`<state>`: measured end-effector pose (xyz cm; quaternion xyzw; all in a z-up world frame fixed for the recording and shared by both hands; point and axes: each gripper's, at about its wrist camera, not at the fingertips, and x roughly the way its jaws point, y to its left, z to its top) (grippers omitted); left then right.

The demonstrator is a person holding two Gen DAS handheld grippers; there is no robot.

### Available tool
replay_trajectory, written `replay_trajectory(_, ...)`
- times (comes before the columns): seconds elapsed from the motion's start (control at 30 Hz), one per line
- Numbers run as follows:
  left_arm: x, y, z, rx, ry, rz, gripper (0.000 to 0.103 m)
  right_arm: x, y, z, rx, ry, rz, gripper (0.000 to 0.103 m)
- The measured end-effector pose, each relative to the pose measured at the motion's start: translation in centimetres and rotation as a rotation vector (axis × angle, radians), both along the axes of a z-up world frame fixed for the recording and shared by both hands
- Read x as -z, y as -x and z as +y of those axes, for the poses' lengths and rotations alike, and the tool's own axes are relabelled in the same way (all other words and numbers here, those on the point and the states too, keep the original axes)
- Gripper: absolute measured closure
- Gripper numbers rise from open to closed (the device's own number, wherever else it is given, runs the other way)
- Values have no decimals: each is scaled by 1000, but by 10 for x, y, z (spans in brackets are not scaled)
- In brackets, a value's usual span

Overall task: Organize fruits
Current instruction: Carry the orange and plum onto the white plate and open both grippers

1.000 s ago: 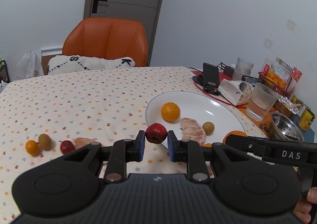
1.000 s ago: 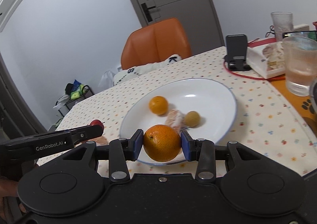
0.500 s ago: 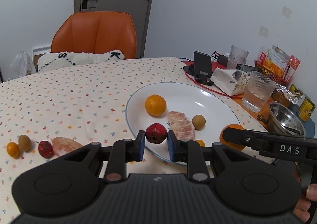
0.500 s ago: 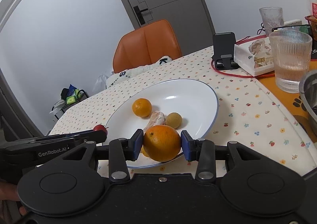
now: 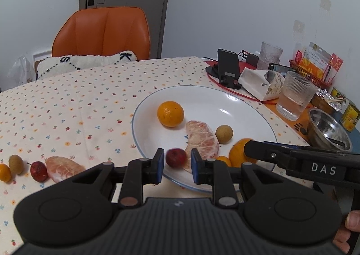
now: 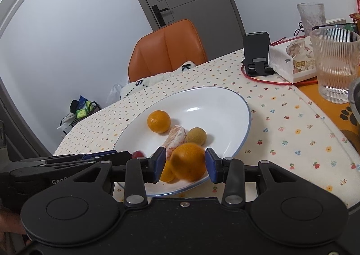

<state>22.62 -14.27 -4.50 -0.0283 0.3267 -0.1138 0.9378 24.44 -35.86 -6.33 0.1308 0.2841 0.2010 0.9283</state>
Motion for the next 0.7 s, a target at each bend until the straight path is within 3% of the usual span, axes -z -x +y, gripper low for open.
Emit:
replay_trajectory(0.2, -5, 5, 4, -3, 1, 2, 75, -4, 4, -1, 15, -1, 2, 61)
replay_trajectory(0.33, -10, 13, 13, -23, 18, 4, 67, -9, 11, 2, 19, -3, -13, 52)
replay_trajectory(0.5, -17, 23, 29, -71, 14, -5, 46, -15, 19, 12, 9, 2, -28, 39)
replay_trajectory(0.63, -22, 30, 43, -118, 13, -8, 35, -20, 24, 22, 15, 10, -39, 23)
replay_trajectory(0.7, -24, 35, 50, -140, 6, -16, 25, -22, 27, 27, 17, 15, -50, 16)
